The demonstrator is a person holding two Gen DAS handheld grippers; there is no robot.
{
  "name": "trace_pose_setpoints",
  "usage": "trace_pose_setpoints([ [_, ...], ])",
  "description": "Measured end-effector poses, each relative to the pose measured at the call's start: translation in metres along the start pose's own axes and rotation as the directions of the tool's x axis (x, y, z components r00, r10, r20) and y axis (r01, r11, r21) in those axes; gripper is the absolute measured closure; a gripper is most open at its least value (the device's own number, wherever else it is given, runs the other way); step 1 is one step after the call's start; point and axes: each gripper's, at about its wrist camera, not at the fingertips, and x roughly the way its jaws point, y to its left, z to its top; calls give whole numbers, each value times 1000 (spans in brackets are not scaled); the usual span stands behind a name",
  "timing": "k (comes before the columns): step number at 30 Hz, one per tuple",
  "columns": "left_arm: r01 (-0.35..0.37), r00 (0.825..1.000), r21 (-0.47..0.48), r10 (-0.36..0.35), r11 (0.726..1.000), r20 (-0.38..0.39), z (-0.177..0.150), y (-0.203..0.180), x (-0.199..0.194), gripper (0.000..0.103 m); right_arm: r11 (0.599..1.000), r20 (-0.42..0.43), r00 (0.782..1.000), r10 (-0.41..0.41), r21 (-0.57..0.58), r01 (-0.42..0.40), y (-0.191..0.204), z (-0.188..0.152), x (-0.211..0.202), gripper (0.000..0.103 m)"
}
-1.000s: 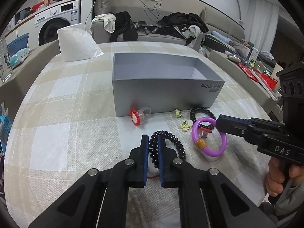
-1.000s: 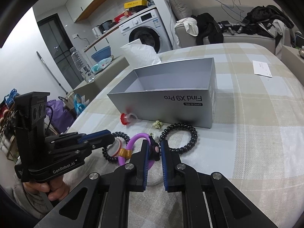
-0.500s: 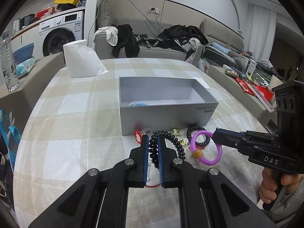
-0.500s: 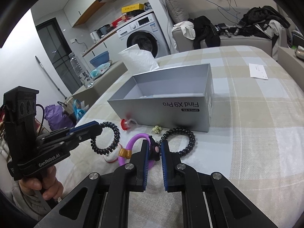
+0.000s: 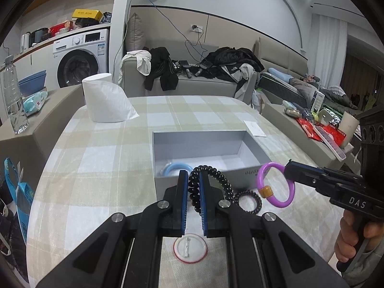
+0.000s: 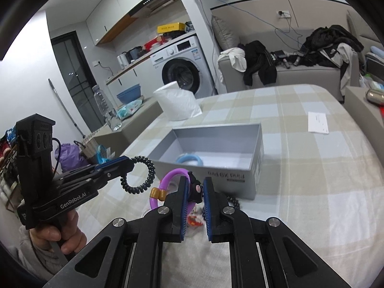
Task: Organize jewelry
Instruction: 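Carry purple bangle and black beaded bracelet into the grey box with both grippers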
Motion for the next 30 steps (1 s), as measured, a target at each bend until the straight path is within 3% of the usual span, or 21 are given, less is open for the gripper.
trace_pose_setpoints([
  [13,-24,999,-20,24,1000,33,12,10,10,98,999,58,998,-35,13,34,-4,26,6,91],
  [30,-31,999,-38,32,999,30,21,12,31,98,994,68,993,-95,61,91,-21,39,26,91],
])
